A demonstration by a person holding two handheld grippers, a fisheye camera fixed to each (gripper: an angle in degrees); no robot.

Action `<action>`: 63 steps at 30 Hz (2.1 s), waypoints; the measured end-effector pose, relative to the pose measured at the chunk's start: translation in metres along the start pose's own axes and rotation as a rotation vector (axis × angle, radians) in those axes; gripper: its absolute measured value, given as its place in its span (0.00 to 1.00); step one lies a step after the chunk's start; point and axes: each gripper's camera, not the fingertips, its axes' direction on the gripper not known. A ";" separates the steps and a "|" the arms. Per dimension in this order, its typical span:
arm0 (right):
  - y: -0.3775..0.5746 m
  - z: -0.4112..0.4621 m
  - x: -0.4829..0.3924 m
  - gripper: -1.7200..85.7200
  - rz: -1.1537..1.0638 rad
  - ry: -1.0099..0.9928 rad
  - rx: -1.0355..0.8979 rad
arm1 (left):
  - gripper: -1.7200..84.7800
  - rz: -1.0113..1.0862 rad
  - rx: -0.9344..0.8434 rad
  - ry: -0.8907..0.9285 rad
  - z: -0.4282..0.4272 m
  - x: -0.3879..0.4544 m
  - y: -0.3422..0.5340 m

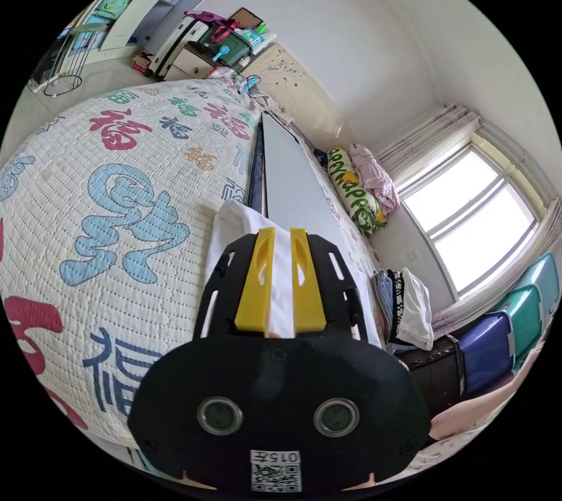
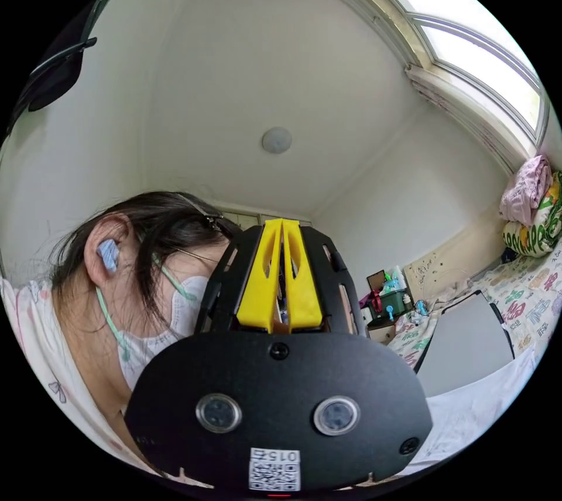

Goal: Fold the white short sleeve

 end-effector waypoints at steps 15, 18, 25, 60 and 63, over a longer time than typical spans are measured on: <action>0.129 0.115 0.156 0.09 -0.080 0.328 -0.834 | 0.14 0.046 -0.051 -0.270 0.017 0.018 -0.120; 0.193 0.151 0.171 0.10 -0.148 0.347 -1.077 | 0.15 0.082 -0.149 -0.308 0.046 0.018 -0.149; 0.262 0.226 0.172 0.12 -0.306 0.291 -1.418 | 0.14 0.137 -0.216 -0.306 0.073 0.041 -0.215; -0.209 0.263 0.203 0.09 0.368 0.845 -1.064 | 0.10 0.629 -0.250 -0.028 -0.174 0.313 -0.448; -0.259 0.248 0.205 0.10 0.404 0.895 -0.980 | 0.11 0.757 -0.309 0.086 -0.170 0.419 -0.430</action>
